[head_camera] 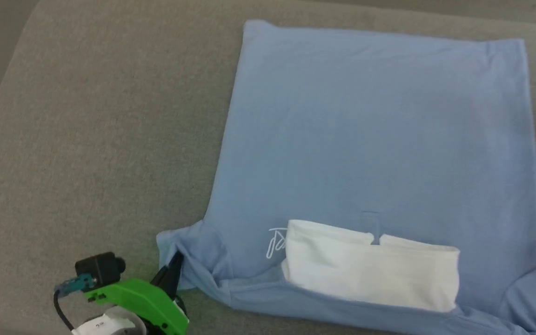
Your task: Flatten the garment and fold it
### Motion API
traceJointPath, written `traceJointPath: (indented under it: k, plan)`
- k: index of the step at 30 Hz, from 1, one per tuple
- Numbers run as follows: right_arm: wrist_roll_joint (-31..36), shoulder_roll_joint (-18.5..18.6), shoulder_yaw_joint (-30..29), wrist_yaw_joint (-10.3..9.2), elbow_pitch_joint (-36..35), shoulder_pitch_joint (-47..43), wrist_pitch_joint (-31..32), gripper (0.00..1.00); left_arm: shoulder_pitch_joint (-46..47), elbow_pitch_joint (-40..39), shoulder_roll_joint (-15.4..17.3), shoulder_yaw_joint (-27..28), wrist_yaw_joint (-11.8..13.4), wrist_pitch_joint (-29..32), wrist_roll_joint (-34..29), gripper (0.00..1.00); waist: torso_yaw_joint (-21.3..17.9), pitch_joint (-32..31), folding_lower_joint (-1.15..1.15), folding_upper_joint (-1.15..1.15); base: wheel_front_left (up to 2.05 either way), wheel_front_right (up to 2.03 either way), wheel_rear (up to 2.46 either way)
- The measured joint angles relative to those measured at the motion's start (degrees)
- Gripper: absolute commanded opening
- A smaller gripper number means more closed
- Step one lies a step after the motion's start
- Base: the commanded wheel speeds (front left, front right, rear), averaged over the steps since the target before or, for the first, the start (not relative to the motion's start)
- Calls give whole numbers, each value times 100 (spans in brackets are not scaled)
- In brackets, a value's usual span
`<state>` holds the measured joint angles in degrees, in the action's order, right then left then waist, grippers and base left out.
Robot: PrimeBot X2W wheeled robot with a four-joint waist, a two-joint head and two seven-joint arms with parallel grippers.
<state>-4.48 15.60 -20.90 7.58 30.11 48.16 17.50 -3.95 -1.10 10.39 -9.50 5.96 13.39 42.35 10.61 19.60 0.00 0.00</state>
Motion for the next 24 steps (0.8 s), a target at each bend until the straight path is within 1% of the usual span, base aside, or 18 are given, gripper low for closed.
traceJointPath:
  k: [3,4,6,10,13,17,18,19,20,21,22,24]
  plan:
    - [134,80,-25,0,183,453,498,100,173,49,-86,-80,-145,-116,0,0,143,285,0,0,0,0,0]
    - [225,134,-48,0,232,575,691,100,233,62,-121,-105,-233,-141,8,0,195,390,0,0,0,0,0]
    - [468,209,-152,0,283,767,1083,100,348,94,-149,-144,-359,-200,31,0,296,591,0,0,0,0,0]
    - [945,285,-407,0,290,979,1841,100,517,138,-204,-232,-532,-379,32,0,479,928,0,0,0,0,0]
    - [1273,225,-609,0,167,1054,2503,100,617,159,-269,-282,-653,-472,46,0,624,1167,0,0,0,0,0]
    - [1524,46,-813,-1,-136,1082,3134,100,693,165,-318,-336,-773,-577,59,0,761,1404,0,0,0,0,0]
    - [1573,-1,-887,-1,-257,1133,3316,91,708,165,-321,-347,-797,-594,60,0,788,1460,0,0,0,0,0]
    - [1642,-26,-917,-1,-359,1184,3482,49,728,165,-322,-356,-822,-609,60,0,810,1510,0,0,0,0,0]
    - [1723,-40,-925,-1,-464,1216,3604,35,739,165,-322,-363,-843,-644,60,0,829,1554,0,1,0,0,0]
    - [1766,-53,-923,0,-543,1222,3653,11,748,165,-323,-365,-845,-656,60,0,841,1581,0,0,0,0,0]
    - [1804,-87,-929,-1,-641,1221,3672,0,755,165,-323,-368,-846,-676,60,0,854,1602,0,0,0,0,0]
    - [1852,-168,-960,-1,-780,1182,3662,0,762,176,-323,-375,-848,-682,60,0,865,1590,0,1,0,0,0]
